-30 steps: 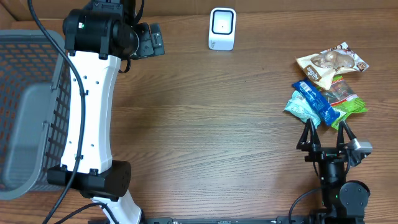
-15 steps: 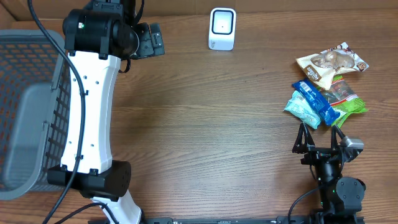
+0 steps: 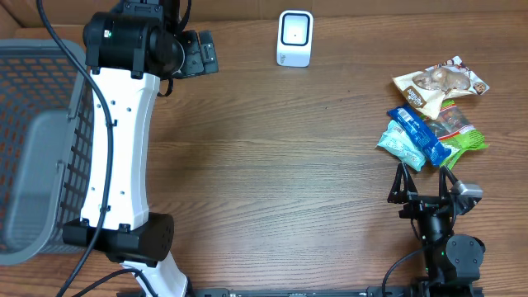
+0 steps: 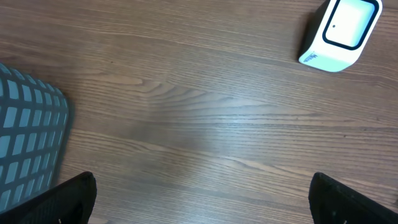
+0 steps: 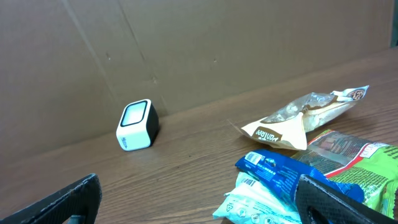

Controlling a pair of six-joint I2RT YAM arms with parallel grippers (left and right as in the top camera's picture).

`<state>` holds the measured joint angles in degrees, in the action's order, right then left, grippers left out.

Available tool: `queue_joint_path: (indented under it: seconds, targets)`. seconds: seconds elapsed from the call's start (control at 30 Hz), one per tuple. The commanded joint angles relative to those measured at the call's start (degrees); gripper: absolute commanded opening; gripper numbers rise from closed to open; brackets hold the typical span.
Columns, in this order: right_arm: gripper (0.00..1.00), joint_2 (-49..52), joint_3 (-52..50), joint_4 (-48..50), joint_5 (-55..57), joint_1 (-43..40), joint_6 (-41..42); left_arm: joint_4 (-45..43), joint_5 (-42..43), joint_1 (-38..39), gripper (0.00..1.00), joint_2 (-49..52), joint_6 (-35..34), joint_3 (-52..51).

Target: Scan the item barcode

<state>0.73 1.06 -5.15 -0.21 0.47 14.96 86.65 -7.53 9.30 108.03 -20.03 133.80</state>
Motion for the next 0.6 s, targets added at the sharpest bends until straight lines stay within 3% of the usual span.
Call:
queue_joint_path:
  seconds: [0.0, 0.4, 0.57]
  targets:
    - [1.00, -0.6, -0.6, 0.3, -0.3, -0.1, 0.0, -0.1, 0.0, 0.1, 1.00, 0.1, -1.0, -0.1]
    - [1.00, -0.6, -0.6, 0.3, -0.3, -0.1, 0.0, -0.6, -4.0, 0.1, 1.00, -3.3, 1.2, -0.5]
    - [1.00, -0.6, -0.6, 0.3, -0.3, -0.1, 0.0, -14.5, 1.3, 0.0, 1.00, -14.1, 9.3, -11.4]
